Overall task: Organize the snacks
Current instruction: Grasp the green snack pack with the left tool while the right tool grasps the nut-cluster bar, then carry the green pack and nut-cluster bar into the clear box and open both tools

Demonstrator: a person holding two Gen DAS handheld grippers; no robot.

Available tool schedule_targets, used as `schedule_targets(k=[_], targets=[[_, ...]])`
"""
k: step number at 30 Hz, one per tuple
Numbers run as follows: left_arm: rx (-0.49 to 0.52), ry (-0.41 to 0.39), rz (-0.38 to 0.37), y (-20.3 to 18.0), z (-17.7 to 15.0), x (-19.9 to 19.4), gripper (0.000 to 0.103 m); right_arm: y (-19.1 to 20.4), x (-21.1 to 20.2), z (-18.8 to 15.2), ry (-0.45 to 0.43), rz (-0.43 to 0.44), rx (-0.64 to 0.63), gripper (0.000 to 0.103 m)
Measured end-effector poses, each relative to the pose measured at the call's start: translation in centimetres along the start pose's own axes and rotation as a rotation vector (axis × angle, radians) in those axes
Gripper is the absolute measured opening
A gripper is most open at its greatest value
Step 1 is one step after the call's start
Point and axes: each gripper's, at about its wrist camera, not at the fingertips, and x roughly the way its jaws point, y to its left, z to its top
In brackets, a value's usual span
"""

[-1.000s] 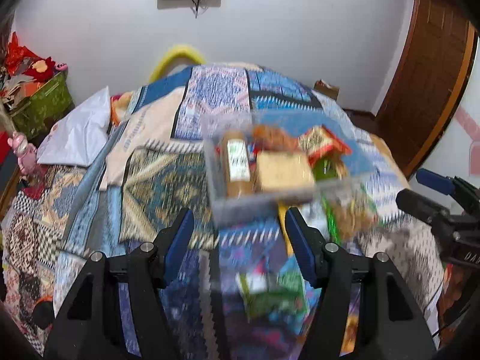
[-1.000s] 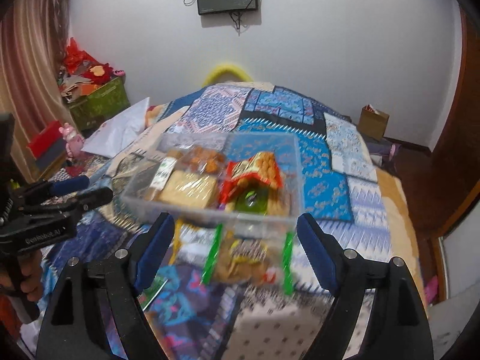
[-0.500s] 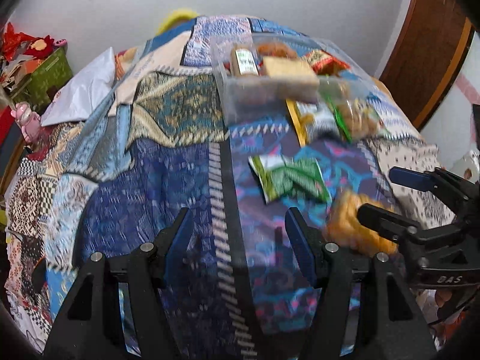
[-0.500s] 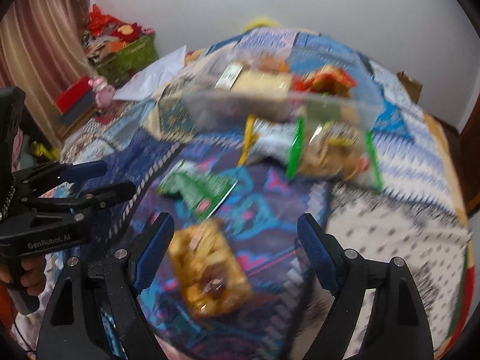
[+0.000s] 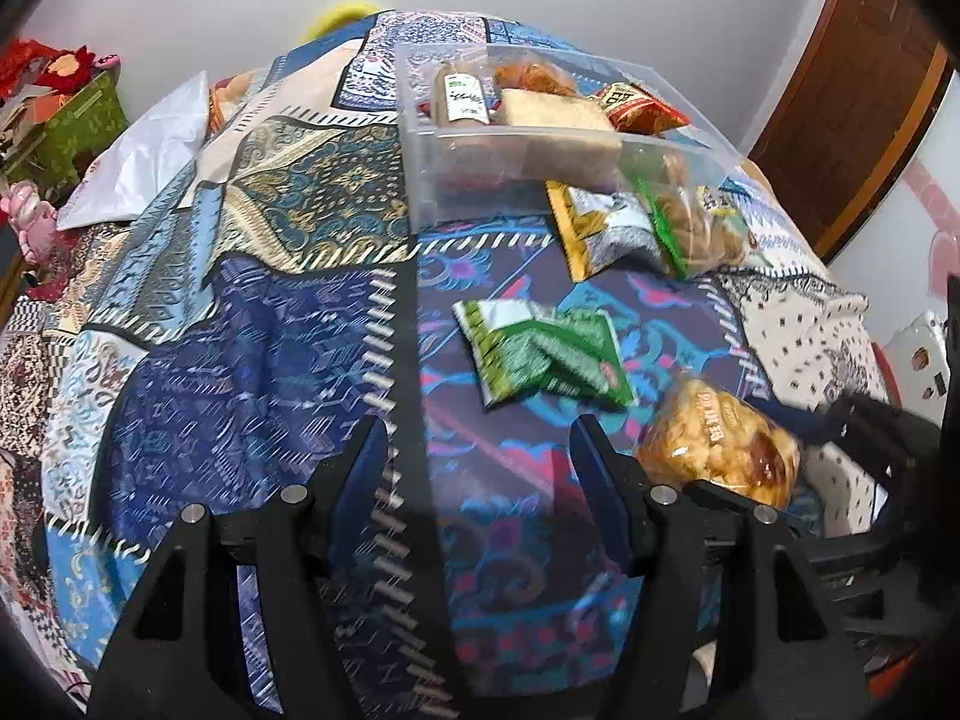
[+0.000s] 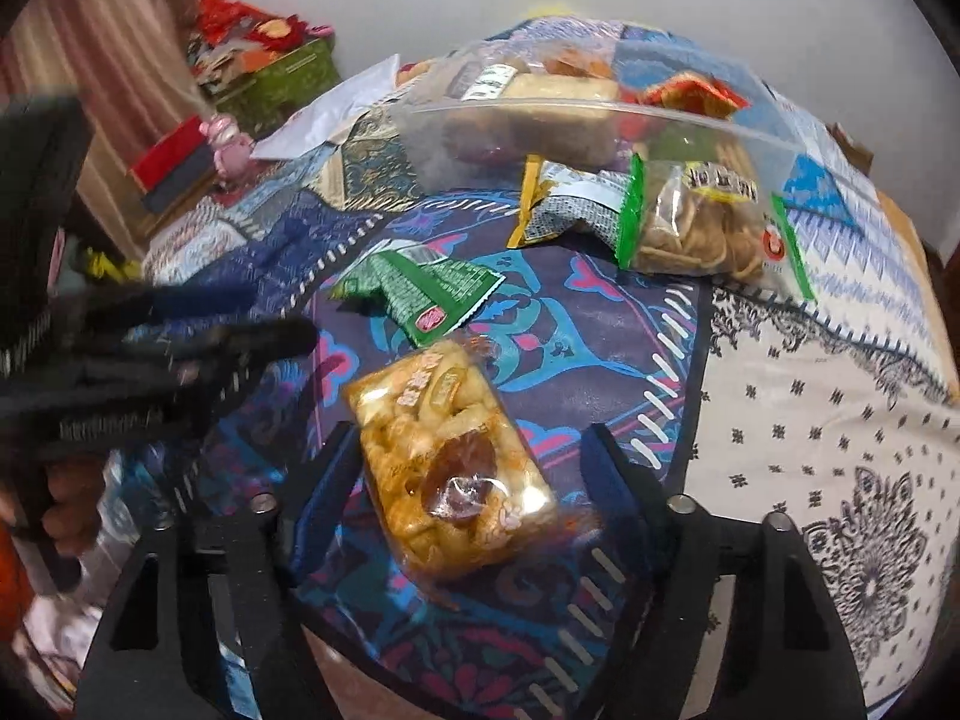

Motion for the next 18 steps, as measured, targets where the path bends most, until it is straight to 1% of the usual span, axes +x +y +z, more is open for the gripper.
schedule_targets(k=[1,2,5,11,15,18], targets=[[-0.003,0.003,-0.004,-0.2,0.3,0.3,0.063,-0.1,0.0,0.0,0.003,0.006,0.001,0.047],[-0.004,0.008,-0.009,-0.4,0.5,0.6,0.063,-0.3,0.1,0.2,0.003,0.004,0.007,0.046],[-0.003,0.011,-0.024,-0.9,1.2,1.2,0.063,-1.5,0.0,0.4,-0.017,-0.032,0.035,0.045],[0.008,0.032,-0.038,-1.9,2.2,3.1,0.063,-3.8,-0.6,0.7,-0.041,-0.047,0.106,0.044],[-0.003,0.050,-0.033,-2.2,3.0,4.6,0.063,-4.9,-1.0,0.9,-0.052,-0.059,0.134,0.044],[0.007,0.035,-0.022,-2.7,3.5,5.3,0.066,-5.5,-1.0,1.2,-0.056,-0.058,0.155,0.044]])
